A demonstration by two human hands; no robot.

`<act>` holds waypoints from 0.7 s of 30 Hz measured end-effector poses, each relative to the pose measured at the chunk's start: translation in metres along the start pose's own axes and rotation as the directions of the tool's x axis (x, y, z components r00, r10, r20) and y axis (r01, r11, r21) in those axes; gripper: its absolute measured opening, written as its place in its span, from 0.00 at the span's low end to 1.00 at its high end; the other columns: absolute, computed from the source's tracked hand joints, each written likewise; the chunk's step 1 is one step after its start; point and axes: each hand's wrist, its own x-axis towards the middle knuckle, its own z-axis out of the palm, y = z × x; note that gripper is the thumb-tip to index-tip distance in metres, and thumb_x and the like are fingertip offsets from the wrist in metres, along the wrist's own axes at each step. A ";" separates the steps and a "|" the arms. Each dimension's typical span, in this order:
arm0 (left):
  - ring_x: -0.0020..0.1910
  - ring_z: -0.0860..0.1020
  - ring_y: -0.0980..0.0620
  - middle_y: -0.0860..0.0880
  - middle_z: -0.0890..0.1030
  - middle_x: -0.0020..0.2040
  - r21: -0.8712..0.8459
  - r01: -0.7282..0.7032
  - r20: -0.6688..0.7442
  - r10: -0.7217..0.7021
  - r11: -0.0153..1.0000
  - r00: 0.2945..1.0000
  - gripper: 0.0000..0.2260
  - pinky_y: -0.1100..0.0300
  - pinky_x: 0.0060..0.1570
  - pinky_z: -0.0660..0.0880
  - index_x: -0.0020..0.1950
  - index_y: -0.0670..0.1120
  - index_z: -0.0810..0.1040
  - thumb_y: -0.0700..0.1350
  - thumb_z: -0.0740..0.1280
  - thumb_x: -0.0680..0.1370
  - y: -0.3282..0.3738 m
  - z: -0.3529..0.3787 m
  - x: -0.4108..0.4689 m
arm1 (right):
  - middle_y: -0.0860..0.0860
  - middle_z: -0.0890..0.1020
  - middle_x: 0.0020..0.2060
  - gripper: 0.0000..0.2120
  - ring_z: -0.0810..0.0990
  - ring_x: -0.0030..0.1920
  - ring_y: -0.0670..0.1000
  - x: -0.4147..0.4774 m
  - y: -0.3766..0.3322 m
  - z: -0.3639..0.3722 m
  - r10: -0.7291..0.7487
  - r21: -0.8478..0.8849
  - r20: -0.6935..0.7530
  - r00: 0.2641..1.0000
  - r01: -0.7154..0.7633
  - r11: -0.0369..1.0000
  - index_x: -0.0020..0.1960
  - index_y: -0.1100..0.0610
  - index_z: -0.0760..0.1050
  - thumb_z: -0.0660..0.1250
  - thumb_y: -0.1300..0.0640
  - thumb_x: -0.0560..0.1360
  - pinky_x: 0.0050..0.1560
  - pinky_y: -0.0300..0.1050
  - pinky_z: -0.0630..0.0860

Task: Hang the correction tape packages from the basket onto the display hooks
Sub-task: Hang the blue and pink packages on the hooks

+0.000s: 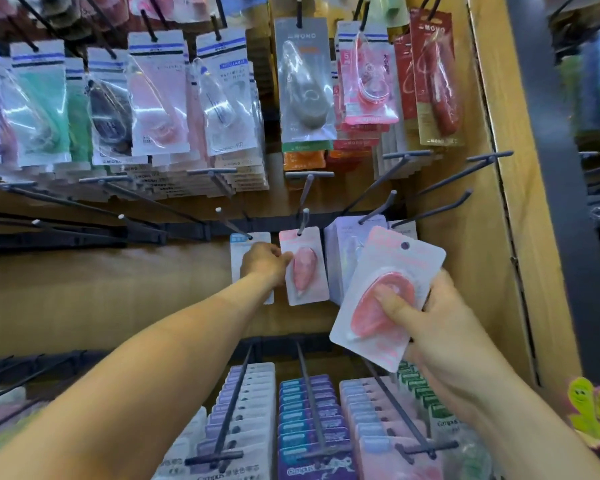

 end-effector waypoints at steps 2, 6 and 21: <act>0.49 0.81 0.43 0.44 0.83 0.49 0.065 -0.015 -0.003 0.015 0.998 1.000 0.09 0.48 0.54 0.79 0.46 0.46 0.80 0.52 0.68 0.79 0.000 0.001 0.006 | 0.45 0.82 0.56 0.28 0.83 0.55 0.49 0.000 -0.001 -0.002 -0.003 -0.007 0.037 0.999 0.003 1.000 0.69 0.42 0.66 0.69 0.50 0.71 0.54 0.62 0.81; 0.48 0.79 0.44 0.45 0.82 0.49 0.206 -0.043 -0.021 0.048 0.978 0.999 0.11 0.51 0.53 0.78 0.52 0.45 0.78 0.53 0.68 0.79 0.004 -0.004 0.001 | 0.45 0.84 0.52 0.30 0.85 0.50 0.49 -0.003 0.000 0.000 0.000 -0.023 0.111 0.994 0.003 1.000 0.69 0.41 0.66 0.67 0.44 0.68 0.38 0.56 0.84; 0.43 0.84 0.52 0.48 0.86 0.44 -0.529 -0.101 0.362 0.332 0.843 0.871 0.15 0.59 0.41 0.79 0.50 0.45 0.83 0.55 0.66 0.77 0.054 -0.071 -0.137 | 0.46 0.86 0.51 0.20 0.85 0.51 0.48 -0.004 -0.001 0.019 0.005 -0.107 0.238 0.971 0.021 0.994 0.60 0.46 0.77 0.69 0.45 0.69 0.55 0.52 0.82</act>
